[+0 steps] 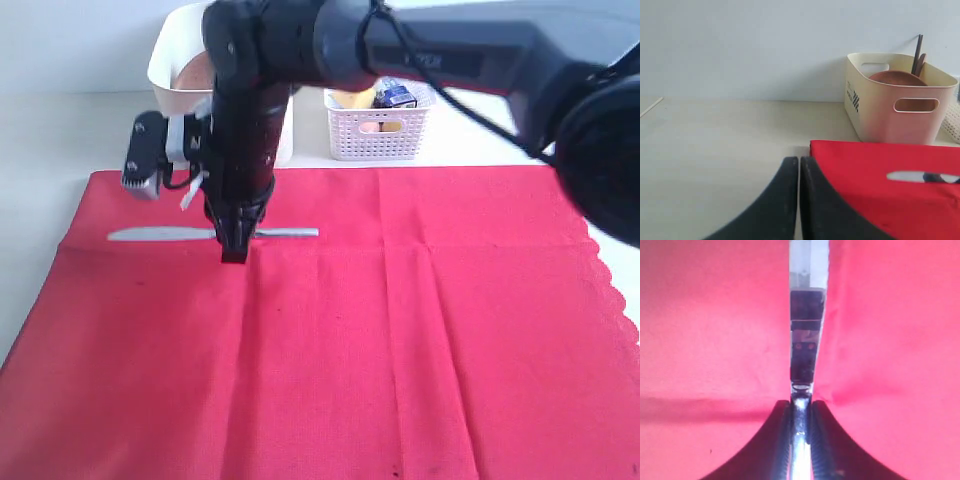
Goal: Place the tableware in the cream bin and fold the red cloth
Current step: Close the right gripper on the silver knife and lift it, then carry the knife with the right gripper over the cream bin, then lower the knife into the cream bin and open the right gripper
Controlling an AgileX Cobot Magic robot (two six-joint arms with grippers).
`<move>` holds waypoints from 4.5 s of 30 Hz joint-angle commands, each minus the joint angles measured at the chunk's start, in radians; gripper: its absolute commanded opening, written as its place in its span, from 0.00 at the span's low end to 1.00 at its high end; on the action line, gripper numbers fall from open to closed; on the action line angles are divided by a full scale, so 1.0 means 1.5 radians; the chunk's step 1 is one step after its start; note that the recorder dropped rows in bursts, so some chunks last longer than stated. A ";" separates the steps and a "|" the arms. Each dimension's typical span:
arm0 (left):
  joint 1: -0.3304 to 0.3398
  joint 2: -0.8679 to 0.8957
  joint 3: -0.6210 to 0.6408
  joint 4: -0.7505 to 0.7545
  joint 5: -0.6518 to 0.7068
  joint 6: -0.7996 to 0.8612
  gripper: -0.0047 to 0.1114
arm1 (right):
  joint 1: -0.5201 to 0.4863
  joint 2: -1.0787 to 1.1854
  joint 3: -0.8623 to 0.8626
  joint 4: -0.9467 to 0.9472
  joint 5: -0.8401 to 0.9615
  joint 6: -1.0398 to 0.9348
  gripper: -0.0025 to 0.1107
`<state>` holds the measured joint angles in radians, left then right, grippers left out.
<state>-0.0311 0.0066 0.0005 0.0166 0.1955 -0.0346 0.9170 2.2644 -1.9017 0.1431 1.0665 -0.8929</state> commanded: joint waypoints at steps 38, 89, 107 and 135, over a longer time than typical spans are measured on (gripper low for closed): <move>0.002 -0.004 0.000 -0.004 0.000 -0.001 0.07 | -0.395 -0.126 0.007 0.172 -0.195 0.195 0.02; 0.002 -0.004 0.000 -0.004 0.000 -0.001 0.07 | -0.378 0.024 0.007 1.068 0.074 -0.726 0.02; 0.002 -0.004 0.000 -0.004 0.000 -0.001 0.07 | -0.426 -0.031 0.007 0.841 0.103 -0.594 0.02; 0.002 -0.004 0.000 -0.004 0.000 -0.001 0.07 | -0.216 0.155 -0.172 1.068 -0.322 -0.696 0.02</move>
<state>-0.0311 0.0066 0.0005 0.0166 0.1955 -0.0346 0.5973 2.4775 -2.1384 1.7260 0.6158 -1.9600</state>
